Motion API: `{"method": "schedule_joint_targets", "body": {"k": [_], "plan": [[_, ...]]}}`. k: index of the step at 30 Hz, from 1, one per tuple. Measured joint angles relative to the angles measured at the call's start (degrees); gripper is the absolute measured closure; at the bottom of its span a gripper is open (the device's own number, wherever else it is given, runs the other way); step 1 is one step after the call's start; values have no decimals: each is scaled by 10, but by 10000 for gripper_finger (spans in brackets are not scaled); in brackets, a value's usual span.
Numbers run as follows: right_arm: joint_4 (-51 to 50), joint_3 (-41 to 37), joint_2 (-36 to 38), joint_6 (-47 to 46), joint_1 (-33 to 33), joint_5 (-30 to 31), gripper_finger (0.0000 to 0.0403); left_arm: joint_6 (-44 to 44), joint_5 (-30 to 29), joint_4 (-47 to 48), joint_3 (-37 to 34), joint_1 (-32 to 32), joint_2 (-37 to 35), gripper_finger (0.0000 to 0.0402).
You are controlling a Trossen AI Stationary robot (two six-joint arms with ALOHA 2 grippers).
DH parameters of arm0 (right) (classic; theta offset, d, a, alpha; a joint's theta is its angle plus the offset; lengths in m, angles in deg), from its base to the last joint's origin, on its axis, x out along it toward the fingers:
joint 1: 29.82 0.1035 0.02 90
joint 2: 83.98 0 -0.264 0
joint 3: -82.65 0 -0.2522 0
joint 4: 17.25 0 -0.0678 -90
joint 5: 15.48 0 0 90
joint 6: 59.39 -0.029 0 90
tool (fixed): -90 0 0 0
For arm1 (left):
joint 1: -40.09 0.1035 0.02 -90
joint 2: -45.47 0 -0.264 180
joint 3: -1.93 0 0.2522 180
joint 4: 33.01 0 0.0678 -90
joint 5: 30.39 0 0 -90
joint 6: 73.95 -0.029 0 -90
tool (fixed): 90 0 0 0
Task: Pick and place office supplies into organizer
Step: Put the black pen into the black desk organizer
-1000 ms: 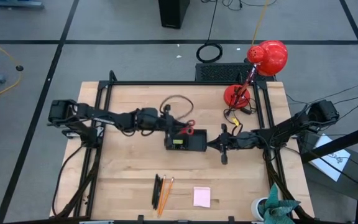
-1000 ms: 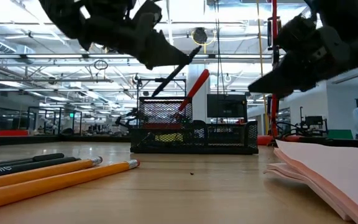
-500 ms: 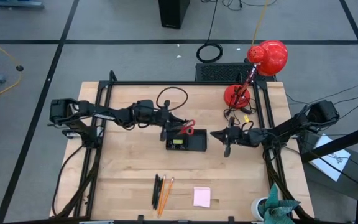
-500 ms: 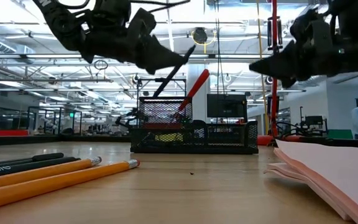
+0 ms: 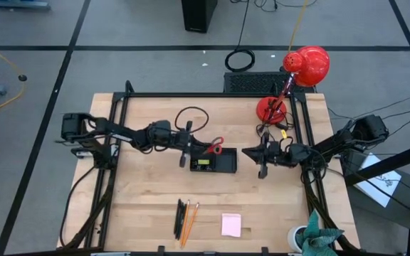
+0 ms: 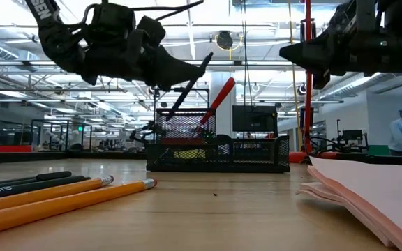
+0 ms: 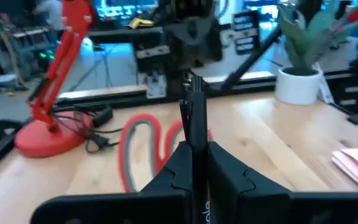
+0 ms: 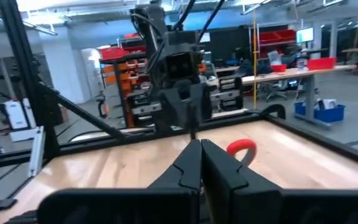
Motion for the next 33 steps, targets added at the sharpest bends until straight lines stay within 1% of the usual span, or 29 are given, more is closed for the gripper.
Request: {"method": "schedule_joint_targets", "body": {"k": [3,11,13,15,17,19,23,27,33], "plan": [[-5,0,0,-3,3,0,399,22,-5,1,-4,8,5,374],[-15,0,0,16,0,1,399,21,-22,-15,-2,13,4,372],[-15,0,0,19,0,2,399,26,-22,-24,-2,15,13,372],[-15,0,0,25,0,3,399,48,-22,-31,-2,15,20,372],[-16,0,0,27,0,3,399,68,-27,-58,4,15,36,372],[-19,0,0,27,0,3,399,82,-41,-49,14,14,53,372],[-30,0,0,27,0,2,399,93,-36,-43,28,19,88,371],[-34,0,0,31,0,3,399,94,-36,-45,31,20,101,371],[-34,0,0,51,0,2,399,108,-36,-38,31,20,102,370]]}}
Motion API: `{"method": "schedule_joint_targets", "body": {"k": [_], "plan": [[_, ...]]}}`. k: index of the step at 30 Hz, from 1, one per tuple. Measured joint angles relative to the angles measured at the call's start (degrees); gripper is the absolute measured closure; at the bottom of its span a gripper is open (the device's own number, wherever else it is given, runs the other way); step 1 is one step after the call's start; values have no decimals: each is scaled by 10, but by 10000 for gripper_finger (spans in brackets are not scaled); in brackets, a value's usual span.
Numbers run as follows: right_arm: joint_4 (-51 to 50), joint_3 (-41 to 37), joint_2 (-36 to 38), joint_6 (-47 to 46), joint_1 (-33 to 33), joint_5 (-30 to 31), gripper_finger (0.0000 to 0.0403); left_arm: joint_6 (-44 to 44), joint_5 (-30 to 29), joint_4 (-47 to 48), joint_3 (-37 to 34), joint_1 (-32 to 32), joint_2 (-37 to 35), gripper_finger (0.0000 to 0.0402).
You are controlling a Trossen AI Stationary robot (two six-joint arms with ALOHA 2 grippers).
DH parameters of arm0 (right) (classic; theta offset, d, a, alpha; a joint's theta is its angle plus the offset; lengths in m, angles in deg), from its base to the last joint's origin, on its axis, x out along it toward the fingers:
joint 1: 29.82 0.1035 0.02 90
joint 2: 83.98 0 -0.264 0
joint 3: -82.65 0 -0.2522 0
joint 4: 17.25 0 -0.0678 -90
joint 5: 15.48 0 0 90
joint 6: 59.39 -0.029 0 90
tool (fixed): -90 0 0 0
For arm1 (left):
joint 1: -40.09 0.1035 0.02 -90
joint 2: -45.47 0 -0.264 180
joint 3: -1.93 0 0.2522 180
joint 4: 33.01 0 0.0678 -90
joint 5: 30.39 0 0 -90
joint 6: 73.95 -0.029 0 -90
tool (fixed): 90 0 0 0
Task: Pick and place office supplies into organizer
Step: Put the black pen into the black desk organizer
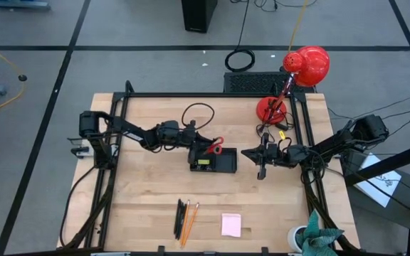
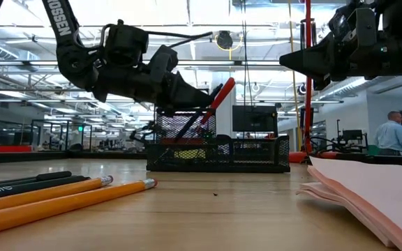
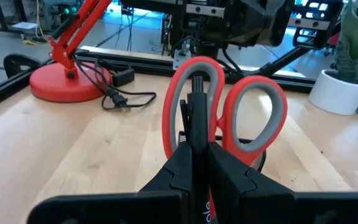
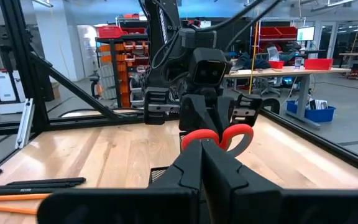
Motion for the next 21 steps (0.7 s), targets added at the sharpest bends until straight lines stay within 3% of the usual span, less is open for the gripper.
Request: {"method": "schedule_joint_targets", "body": {"k": [4,15,18,21], "plan": [[-3,0,0,-2,0,0,399,1,1,0,0,0,0,353],[-5,0,0,-9,0,-1,399,13,6,16,0,-1,-19,231],[-7,0,0,-20,0,-1,399,6,1,74,0,-10,-72,216],[-9,0,0,-26,0,-1,399,-11,-22,194,0,-40,-151,212]]}}
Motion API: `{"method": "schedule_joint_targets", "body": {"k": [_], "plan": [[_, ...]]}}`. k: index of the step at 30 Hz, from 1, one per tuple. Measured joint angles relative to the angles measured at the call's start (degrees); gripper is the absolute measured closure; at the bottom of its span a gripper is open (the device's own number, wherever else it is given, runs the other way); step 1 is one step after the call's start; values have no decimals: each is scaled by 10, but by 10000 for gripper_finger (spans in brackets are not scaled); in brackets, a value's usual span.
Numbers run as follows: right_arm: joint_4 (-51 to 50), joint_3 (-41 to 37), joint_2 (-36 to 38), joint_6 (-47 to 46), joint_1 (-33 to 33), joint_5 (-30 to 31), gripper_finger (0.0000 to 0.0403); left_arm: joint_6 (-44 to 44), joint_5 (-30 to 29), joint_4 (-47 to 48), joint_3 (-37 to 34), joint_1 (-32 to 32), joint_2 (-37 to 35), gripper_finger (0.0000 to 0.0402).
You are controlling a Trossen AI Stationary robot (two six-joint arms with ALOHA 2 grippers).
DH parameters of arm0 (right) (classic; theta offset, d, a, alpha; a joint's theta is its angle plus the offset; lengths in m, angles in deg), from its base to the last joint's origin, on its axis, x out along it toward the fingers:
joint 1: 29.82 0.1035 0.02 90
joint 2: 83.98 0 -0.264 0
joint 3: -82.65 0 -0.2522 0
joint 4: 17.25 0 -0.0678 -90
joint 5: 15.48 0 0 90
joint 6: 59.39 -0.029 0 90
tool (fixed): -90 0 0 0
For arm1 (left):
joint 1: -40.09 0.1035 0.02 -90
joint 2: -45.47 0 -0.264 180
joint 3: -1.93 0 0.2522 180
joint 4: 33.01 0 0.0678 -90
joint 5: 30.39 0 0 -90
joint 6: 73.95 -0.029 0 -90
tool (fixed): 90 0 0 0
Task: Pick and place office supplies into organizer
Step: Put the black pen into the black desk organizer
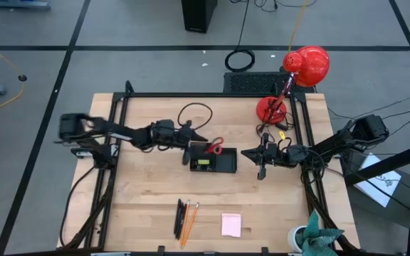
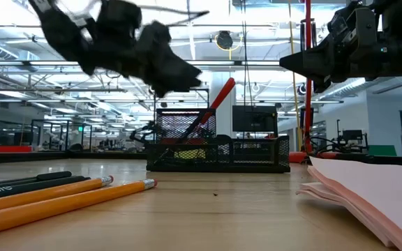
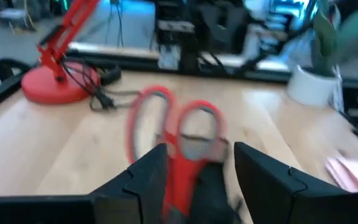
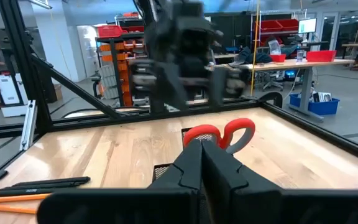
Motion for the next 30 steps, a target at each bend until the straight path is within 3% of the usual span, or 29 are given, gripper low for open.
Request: {"method": "schedule_joint_targets", "body": {"k": [5,8,12,16,22,26,30], "plan": [[-11,0,0,1,0,0,399,35,-99,270,0,-99,-122,211],[-13,0,0,2,0,1,399,131,-179,413,0,-180,-154,211],[-13,0,0,0,0,0,399,289,-254,517,-1,-288,-143,211],[-16,0,0,-16,0,0,399,386,-286,506,0,-363,-105,211],[-5,0,0,-29,0,1,399,401,-260,391,0,-433,-23,220],[1,0,0,-15,0,1,399,342,-245,309,1,-468,13,260],[4,0,0,-9,-3,1,399,294,-248,307,15,-482,40,326]]}}
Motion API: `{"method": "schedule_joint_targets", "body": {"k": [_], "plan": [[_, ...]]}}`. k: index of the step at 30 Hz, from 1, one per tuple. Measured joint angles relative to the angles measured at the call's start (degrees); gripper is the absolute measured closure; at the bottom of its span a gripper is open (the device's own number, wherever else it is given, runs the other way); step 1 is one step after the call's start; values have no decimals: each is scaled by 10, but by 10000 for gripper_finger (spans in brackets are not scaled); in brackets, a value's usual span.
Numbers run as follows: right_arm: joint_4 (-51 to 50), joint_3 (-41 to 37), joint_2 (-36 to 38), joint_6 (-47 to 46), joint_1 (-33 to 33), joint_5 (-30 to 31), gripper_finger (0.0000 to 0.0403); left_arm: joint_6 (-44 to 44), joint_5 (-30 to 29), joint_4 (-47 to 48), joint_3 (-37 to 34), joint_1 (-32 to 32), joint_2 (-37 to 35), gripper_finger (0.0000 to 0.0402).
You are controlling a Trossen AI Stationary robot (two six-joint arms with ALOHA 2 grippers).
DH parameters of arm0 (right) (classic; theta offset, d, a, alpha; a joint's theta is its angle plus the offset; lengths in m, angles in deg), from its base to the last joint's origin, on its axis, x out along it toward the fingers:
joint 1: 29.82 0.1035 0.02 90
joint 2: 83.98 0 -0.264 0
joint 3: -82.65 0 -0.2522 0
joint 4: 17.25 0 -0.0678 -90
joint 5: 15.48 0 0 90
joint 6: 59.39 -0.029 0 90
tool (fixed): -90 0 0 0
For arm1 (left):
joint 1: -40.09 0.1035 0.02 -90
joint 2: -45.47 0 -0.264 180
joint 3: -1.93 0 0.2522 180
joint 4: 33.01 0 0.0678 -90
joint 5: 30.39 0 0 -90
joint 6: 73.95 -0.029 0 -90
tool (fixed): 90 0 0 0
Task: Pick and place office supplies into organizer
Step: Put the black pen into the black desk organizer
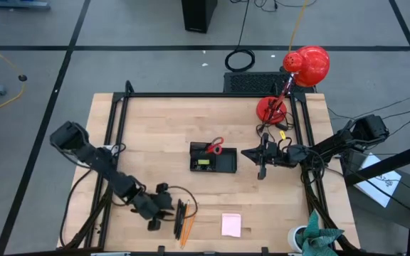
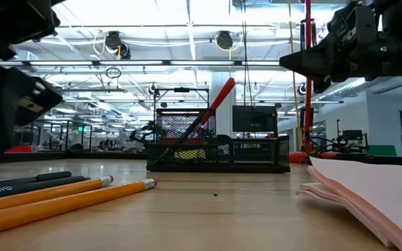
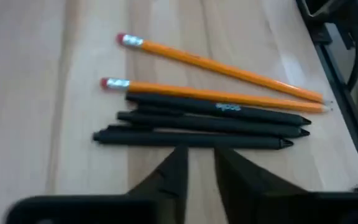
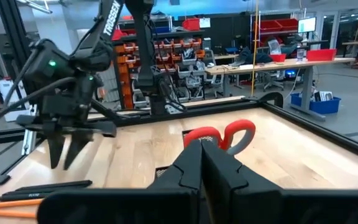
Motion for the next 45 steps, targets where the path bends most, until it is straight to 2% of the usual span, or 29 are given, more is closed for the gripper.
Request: {"method": "schedule_joint_targets", "body": {"k": [3,5,13,29,38,45], "plan": [[0,0,0,0,-5,1,399,-33,4,-2,15,1,18,382],[0,0,0,0,-7,1,399,-52,12,-1,22,2,31,393],[-6,0,0,-6,-7,1,399,-73,50,1,53,15,71,397],[-7,0,0,-4,-7,1,399,-63,74,45,63,38,70,396],[-7,0,0,-4,-7,1,399,9,90,155,65,29,66,390],[-7,0,0,-4,-8,1,399,22,105,192,64,18,48,398]]}}
